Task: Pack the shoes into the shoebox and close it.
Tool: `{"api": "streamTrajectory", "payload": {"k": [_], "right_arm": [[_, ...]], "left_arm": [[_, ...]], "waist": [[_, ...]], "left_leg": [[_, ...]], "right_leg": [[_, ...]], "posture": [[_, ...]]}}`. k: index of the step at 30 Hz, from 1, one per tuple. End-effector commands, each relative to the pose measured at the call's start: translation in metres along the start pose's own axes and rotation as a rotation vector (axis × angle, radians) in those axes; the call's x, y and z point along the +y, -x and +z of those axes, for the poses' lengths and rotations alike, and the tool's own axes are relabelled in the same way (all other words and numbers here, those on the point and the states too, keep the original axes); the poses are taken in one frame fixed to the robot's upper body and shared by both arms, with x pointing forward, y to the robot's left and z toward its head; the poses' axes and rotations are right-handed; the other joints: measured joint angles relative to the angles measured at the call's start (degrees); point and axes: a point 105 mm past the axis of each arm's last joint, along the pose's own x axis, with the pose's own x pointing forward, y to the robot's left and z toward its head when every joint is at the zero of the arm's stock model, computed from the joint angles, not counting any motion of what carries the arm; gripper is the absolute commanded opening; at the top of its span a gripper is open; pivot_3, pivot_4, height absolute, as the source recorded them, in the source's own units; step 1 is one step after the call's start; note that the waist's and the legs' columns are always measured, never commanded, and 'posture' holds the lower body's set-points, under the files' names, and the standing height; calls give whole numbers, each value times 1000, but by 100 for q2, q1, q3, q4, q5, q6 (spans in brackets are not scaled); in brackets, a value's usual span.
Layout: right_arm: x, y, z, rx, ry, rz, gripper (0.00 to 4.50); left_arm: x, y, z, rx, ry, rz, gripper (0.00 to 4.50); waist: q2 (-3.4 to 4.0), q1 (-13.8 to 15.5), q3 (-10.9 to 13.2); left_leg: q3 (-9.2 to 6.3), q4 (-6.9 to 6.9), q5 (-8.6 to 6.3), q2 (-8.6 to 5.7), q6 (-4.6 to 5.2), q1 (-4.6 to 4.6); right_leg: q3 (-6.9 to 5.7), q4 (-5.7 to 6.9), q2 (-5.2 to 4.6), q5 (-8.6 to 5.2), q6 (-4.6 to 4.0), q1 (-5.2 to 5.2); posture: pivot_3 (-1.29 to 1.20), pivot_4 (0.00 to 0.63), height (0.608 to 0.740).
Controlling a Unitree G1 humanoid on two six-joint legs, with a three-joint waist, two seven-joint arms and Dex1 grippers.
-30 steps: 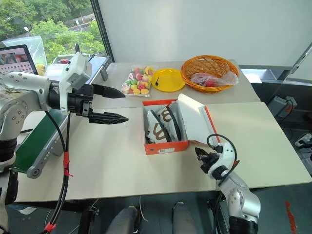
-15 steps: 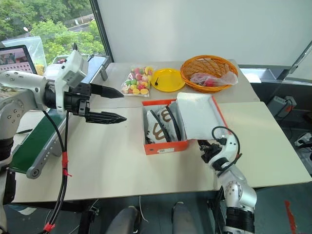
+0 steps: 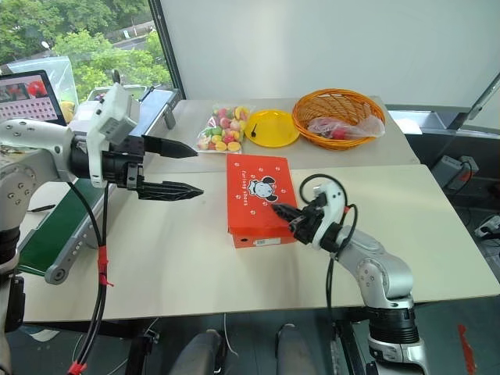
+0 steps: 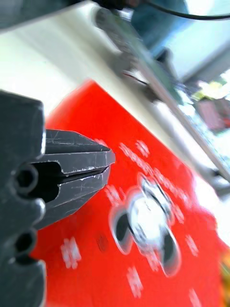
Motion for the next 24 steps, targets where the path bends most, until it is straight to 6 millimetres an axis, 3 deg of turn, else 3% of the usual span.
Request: {"api": "streamTrajectory", "payload": {"k": [1,7,11,14,20,22,24], "right_arm": [[2,-19,6,49,124,31,8],[-28,-60,22,102,233,6,8],[-45,-82,15,189,291,-9,8],[-52,-97,-2,262,264,-3,8],[-62,-98,-20,336,254,-19,8],[-63,-97,-16,327,261,-9,8],[-59,-94,2,270,260,27,8]], "left_arm": [[-2,8,9,-12,-37,35,4500],[-2,8,4,-7,-25,58,4500],[-2,9,3,-12,-18,78,4500],[-4,9,2,-13,-14,93,4500],[-7,8,2,-20,-9,105,4500],[-8,8,1,-19,-6,106,4500],[-7,7,-2,-15,-2,108,4500]], "waist": [[0,-18,0],[-1,-75,-1],[-5,-121,-1],[-9,-163,-4],[-26,-221,-14],[-26,-228,-14],[-25,-231,-14]], "left_leg": [[-1,0,0,1,0,1],[1,0,1,2,0,6],[-1,-1,0,2,0,1],[-2,-3,0,2,0,3],[-3,-8,0,6,-1,77],[-3,-17,-1,6,-1,139],[-4,-21,-2,7,-1,168]], "right_leg": [[-1,1,1,-1,1,1],[2,3,4,2,-3,0],[0,-1,4,17,-27,-2],[0,-5,3,18,-28,0],[3,2,8,19,-30,66],[2,-9,9,-11,16,126],[1,-16,8,-15,19,159]], "posture": [[0,150,740],[0,150,740],[0,150,740],[0,150,740],[0,150,740],[0,150,740],[0,150,740]]}}
